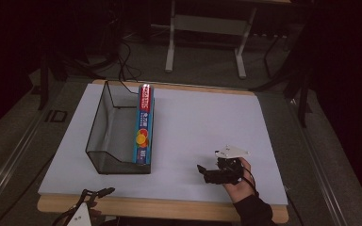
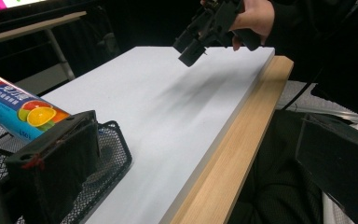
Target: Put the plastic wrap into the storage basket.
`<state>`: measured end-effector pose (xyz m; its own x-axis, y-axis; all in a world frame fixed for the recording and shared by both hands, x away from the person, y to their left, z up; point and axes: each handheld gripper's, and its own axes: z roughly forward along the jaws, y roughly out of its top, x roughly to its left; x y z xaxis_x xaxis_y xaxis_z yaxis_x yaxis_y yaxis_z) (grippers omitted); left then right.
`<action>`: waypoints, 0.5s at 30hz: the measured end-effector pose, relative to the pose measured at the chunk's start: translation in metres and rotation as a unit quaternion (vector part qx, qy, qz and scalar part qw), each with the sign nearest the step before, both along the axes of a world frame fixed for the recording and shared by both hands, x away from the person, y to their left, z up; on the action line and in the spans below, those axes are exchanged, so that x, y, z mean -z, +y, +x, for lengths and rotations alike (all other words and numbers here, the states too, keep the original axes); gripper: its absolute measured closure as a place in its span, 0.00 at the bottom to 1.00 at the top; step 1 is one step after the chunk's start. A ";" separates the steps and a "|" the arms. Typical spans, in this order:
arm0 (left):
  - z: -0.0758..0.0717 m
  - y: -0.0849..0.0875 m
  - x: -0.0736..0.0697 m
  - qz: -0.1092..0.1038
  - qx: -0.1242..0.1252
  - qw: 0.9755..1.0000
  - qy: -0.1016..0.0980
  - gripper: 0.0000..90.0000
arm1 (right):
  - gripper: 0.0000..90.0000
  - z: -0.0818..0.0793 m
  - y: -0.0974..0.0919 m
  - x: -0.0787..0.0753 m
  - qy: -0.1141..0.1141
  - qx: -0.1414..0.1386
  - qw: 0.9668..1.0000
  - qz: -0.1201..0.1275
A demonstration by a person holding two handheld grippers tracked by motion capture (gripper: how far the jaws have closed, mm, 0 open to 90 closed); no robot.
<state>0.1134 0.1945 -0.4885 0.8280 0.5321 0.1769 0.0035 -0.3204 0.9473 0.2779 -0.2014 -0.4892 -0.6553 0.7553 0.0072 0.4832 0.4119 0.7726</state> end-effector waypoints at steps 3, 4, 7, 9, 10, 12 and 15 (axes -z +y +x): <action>0.000 0.001 0.000 0.000 0.000 1.000 0.000 0.00 | 0.16 -0.003 -0.003 0.003 -0.003 0.002 1.000 -0.012; 0.000 0.001 0.000 0.000 0.000 1.000 0.000 0.00 | 0.16 -0.004 -0.003 0.005 -0.005 0.006 1.000 -0.015; 0.000 0.001 0.000 0.000 0.001 1.000 0.001 0.00 | 0.15 -0.003 -0.005 0.008 -0.017 0.009 1.000 -0.022; 0.000 0.001 0.000 0.001 0.002 1.000 0.001 0.00 | 0.15 0.000 -0.007 0.008 -0.022 0.008 0.999 -0.022; 0.000 0.001 0.000 0.001 0.002 1.000 0.001 0.00 | 0.15 0.001 -0.009 0.009 -0.019 0.010 1.000 -0.020; 0.001 0.001 0.000 0.001 0.002 1.000 0.002 0.00 | 0.15 0.005 -0.012 0.012 -0.013 0.017 1.000 -0.019; 0.001 0.001 0.001 0.001 0.002 1.000 0.003 0.00 | 0.15 0.009 -0.017 0.016 -0.006 0.024 0.999 -0.020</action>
